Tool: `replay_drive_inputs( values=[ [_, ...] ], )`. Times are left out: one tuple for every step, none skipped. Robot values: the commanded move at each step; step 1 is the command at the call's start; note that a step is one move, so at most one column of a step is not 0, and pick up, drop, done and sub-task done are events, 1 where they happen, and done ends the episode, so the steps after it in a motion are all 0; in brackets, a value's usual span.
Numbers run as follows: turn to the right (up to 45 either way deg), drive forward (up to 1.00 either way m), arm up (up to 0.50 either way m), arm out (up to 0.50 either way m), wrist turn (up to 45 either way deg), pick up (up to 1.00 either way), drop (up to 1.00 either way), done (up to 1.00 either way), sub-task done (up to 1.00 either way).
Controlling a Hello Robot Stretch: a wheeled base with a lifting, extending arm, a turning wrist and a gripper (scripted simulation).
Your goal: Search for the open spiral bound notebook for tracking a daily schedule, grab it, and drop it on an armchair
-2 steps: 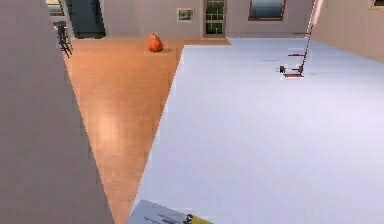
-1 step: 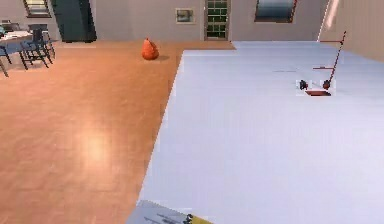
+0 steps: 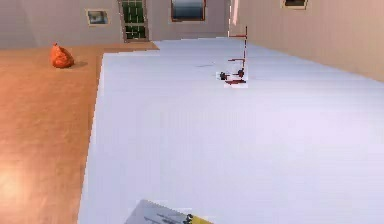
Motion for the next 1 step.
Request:
replay_drive_inputs(
  values=[
    [0.0, 0.1, 0.0, 0.0, 0.0, 0.0, 0.0, 0.0, 0.0]
  ],
)
